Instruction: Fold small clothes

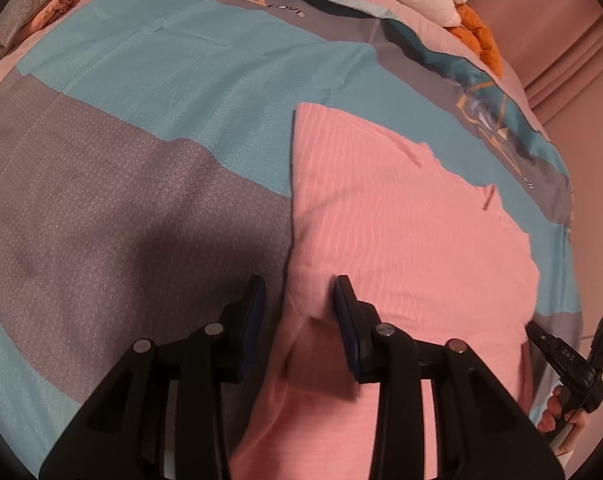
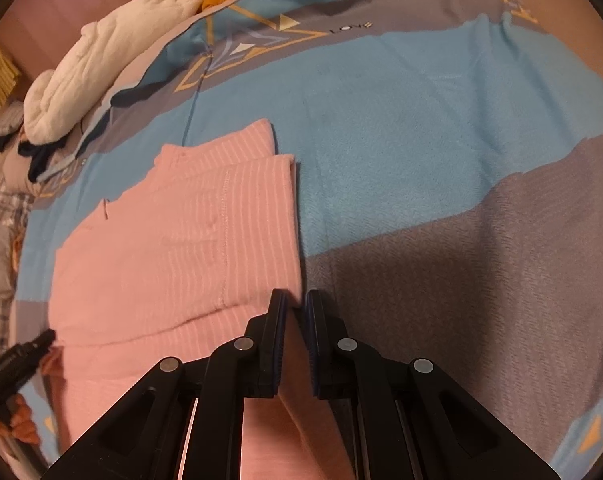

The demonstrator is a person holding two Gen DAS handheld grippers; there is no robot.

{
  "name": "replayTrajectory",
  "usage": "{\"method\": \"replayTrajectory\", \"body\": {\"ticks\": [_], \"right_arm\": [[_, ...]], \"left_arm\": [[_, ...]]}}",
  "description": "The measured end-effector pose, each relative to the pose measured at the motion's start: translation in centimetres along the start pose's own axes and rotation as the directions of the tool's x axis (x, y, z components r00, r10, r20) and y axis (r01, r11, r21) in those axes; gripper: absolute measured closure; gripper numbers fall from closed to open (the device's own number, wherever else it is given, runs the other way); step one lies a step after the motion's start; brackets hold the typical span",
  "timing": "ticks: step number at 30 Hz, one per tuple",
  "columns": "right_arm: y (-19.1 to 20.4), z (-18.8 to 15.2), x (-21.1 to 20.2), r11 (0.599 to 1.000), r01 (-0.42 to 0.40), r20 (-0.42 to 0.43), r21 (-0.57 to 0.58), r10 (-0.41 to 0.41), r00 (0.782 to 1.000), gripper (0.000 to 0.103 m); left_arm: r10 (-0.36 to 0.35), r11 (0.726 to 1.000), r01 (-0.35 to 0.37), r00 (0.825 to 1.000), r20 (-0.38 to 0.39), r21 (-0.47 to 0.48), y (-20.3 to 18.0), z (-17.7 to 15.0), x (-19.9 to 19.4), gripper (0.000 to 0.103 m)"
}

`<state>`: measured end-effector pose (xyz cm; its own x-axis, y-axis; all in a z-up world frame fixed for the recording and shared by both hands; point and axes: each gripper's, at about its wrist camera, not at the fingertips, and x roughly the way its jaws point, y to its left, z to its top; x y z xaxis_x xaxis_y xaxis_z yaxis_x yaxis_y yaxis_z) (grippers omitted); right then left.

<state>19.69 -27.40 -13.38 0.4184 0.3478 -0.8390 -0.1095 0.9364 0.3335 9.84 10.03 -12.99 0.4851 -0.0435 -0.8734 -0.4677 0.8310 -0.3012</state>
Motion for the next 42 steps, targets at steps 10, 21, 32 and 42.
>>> {"method": "replayTrajectory", "body": {"ticks": [10,21,32,42], "right_arm": [[1.0,-1.1,-6.4,0.999,-0.012,0.137,-0.038,0.017,0.99,0.056],[3.3,-2.8,-13.3,0.987,-0.037,0.308,-0.159,0.085,0.948,0.029],[1.3,-8.7,-13.7,0.989,-0.016,0.274,-0.147,0.057,0.96,0.028],[-2.2,-14.9,-12.0,0.993,-0.005,0.137,-0.115,0.02,0.99,0.028]], "left_arm": [[-0.12,0.992,0.115,0.989,0.089,0.052,-1.6,-1.8,-7.0,0.04],[-0.208,0.97,0.186,0.968,0.141,0.154,-3.0,-5.4,-11.9,0.011],[-0.212,0.971,0.207,0.977,0.037,0.117,-0.1,-10.7,-10.1,0.011],[-0.209,0.975,0.212,0.977,-0.051,0.068,2.8,-14.8,-8.1,0.013]]}}
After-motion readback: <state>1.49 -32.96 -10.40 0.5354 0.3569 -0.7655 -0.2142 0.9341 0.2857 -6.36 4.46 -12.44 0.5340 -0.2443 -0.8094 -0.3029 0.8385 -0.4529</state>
